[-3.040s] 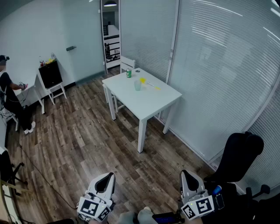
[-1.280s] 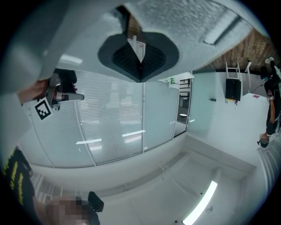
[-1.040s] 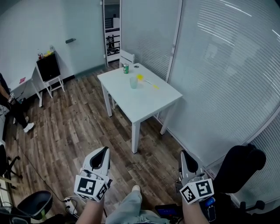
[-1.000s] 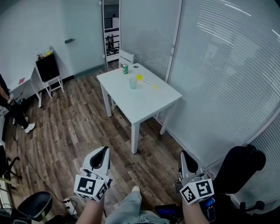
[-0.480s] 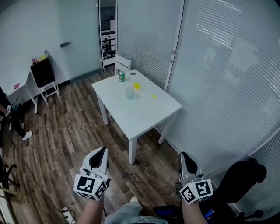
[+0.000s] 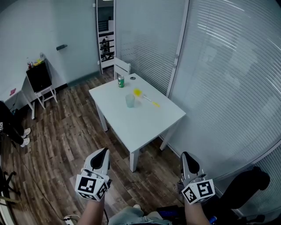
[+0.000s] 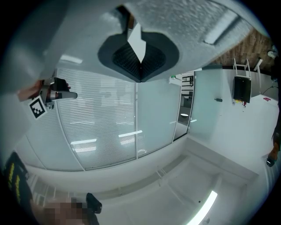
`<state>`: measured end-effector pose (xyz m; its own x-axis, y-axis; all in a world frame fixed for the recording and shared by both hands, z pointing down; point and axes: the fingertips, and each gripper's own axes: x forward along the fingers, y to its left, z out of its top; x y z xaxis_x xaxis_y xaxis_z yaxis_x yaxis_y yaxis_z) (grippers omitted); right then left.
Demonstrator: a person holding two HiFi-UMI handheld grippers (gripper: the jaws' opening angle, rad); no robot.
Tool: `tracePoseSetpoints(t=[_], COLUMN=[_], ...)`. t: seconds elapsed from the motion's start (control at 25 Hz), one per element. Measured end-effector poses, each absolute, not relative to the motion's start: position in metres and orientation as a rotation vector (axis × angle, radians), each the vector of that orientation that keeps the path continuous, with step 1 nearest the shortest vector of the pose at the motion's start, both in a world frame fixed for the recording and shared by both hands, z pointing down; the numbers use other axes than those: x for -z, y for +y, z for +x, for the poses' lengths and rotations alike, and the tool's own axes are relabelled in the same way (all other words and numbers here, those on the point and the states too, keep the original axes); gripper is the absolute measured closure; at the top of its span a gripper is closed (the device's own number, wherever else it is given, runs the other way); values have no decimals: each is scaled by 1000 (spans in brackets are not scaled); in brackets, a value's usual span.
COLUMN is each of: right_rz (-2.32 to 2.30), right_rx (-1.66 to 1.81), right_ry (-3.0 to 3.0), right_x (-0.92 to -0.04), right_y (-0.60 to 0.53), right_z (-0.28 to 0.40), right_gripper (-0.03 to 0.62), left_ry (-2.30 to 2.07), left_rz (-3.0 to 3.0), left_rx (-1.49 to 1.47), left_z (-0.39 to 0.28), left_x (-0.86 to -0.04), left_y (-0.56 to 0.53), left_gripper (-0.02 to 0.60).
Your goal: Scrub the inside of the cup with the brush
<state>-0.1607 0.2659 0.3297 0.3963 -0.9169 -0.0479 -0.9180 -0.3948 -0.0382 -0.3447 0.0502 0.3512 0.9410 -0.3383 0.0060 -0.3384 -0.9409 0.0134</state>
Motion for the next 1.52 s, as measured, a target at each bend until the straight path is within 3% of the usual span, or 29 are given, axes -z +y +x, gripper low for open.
tracePoseSetpoints(t=[0.68,1.52], right_rz=[-2573,-2398], right_rx=[9,-49], right_ry=[1729,1980], right_x=[-339,-324], right_y=[234,185], right_z=[-106,38], right_gripper=[588,588], left_ry=[-558,-899], left_rz=[3074,2994], left_rx=[-56,0], left_z=[-291,-187], left_x=[-362,-351], left_y=[22,4], left_gripper=[581,581])
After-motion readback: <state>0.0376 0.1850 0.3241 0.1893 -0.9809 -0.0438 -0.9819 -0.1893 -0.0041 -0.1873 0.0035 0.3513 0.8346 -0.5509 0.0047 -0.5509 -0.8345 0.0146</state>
